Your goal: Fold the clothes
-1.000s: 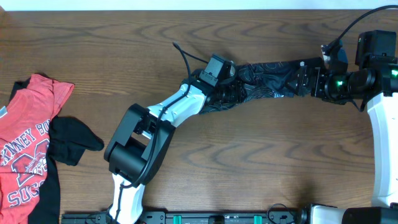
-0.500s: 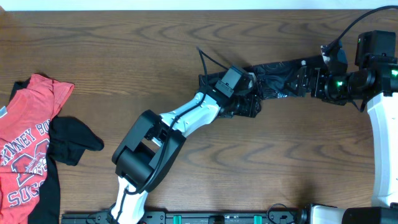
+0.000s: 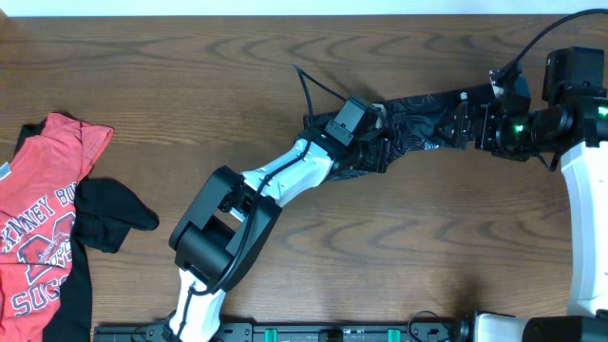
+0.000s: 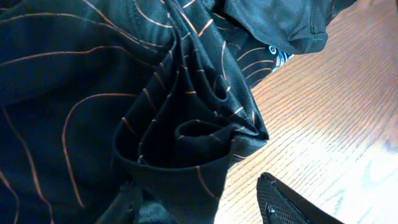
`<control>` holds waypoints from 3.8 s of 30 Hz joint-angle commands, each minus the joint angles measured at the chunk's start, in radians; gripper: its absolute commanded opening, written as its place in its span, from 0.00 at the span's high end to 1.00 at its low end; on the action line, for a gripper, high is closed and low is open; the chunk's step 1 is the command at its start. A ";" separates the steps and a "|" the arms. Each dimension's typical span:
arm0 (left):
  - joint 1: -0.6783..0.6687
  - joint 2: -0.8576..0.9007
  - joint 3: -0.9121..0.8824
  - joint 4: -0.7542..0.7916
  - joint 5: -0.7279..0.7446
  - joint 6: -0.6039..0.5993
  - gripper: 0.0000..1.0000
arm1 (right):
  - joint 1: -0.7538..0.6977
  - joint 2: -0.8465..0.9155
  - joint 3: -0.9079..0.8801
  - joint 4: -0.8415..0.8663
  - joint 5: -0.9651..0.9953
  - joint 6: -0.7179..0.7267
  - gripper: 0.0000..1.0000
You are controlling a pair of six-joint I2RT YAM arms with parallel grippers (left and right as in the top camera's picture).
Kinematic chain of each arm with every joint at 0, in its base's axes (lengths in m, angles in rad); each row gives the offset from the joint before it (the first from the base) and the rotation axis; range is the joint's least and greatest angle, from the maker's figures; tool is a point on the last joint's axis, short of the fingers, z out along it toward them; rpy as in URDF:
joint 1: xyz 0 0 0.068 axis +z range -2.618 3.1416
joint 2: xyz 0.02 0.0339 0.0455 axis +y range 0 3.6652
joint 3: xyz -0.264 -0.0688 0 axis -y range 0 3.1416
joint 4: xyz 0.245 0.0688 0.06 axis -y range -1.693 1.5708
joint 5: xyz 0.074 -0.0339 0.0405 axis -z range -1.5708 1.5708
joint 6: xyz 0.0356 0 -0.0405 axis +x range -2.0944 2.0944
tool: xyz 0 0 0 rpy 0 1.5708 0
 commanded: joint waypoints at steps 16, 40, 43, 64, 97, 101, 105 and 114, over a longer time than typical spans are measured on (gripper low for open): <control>-0.122 -0.016 0.023 0.023 -0.024 0.055 0.38 | 0.013 0.005 0.006 0.003 -0.019 -0.020 0.01; 0.238 -0.150 0.023 -0.274 0.064 0.075 0.33 | -0.178 0.457 0.121 0.258 0.051 -0.020 0.01; 0.245 -0.182 0.023 -0.319 0.063 0.080 0.32 | -0.246 0.561 0.208 0.250 0.021 -0.033 0.01; 0.246 -0.240 0.023 -0.499 0.056 0.083 0.32 | -0.391 1.060 0.513 0.314 -0.088 -0.211 0.01; 0.246 -0.285 0.023 -0.506 0.023 0.053 0.26 | -0.296 1.183 0.508 0.066 -0.198 -0.407 0.99; 0.246 -0.285 0.023 -0.506 0.023 0.053 0.26 | -0.326 1.181 0.537 0.048 -0.198 -0.385 0.99; 0.246 -0.285 0.023 -0.500 -0.001 0.053 0.25 | -0.364 1.181 0.621 -0.023 -0.174 -0.385 0.99; 0.256 -0.284 0.023 -0.495 -0.057 0.052 0.19 | -0.396 1.181 0.898 -0.243 -0.075 -0.380 0.99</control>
